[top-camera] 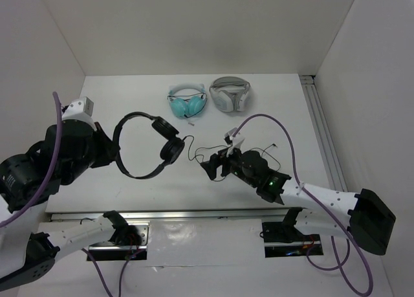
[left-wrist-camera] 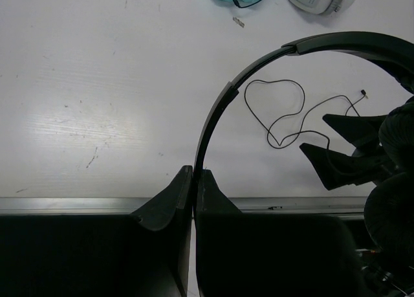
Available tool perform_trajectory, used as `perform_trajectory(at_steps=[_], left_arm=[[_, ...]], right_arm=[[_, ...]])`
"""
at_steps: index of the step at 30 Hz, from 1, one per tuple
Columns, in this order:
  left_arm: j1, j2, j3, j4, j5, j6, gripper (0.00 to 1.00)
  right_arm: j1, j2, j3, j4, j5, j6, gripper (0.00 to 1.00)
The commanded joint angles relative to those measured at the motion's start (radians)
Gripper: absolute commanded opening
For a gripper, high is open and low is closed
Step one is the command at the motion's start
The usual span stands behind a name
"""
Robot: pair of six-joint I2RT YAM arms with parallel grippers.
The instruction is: Wrap the headphones
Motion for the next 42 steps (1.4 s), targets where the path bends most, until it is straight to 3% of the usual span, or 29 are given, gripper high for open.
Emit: perform_trajectory(at_steps=[1, 2, 10, 13, 16, 18, 20, 29, 31, 38, 42], left_arm=[[-0.004, -0.019, 0.02, 0.053, 0.039, -0.017, 0.0], [-0.004, -0.019, 0.02, 0.053, 0.039, -0.017, 0.0], [-0.004, -0.041, 0.031, 0.053, 0.05, -0.028, 0.0], [-0.004, -0.052, 0.005, 0.084, 0.076, -0.028, 0.0], [-0.004, -0.062, -0.021, 0.094, 0.076, -0.037, 0.0], [-0.004, -0.062, -0.03, 0.104, 0.076, -0.037, 0.0], [-0.004, -0.071, -0.03, 0.104, 0.076, -0.047, 0.0], [-0.004, -0.082, -0.03, 0.084, 0.016, -0.099, 0.0], [-0.004, -0.082, -0.044, 0.084, -0.003, -0.121, 0.0], [-0.004, -0.101, -0.127, 0.064, -0.086, -0.287, 0.0], [-0.004, -0.075, -0.159, 0.064, -0.086, -0.396, 0.0]], right_arm=[[-0.011, 0.045, -0.006, 0.153, -0.054, -0.016, 0.91], [-0.011, 0.055, -0.006, 0.162, -0.092, -0.016, 0.86], [-0.02, 0.055, -0.054, 0.239, -0.097, 0.006, 0.84], [-0.02, 0.118, -0.054, 0.293, -0.134, 0.015, 0.83], [-0.02, 0.203, -0.044, 0.329, -0.134, 0.015, 0.75], [-0.02, 0.26, -0.044, 0.365, -0.134, 0.015, 0.65], [-0.02, 0.289, -0.044, 0.374, -0.145, 0.015, 0.62], [-0.02, 0.308, -0.096, 0.428, -0.153, 0.024, 0.04], [-0.011, 0.279, -0.11, 0.437, -0.143, 0.024, 0.0], [0.087, 0.224, -0.072, 0.285, 0.074, 0.024, 0.0], [0.174, 0.268, 0.072, 0.117, 0.356, 0.052, 0.0]])
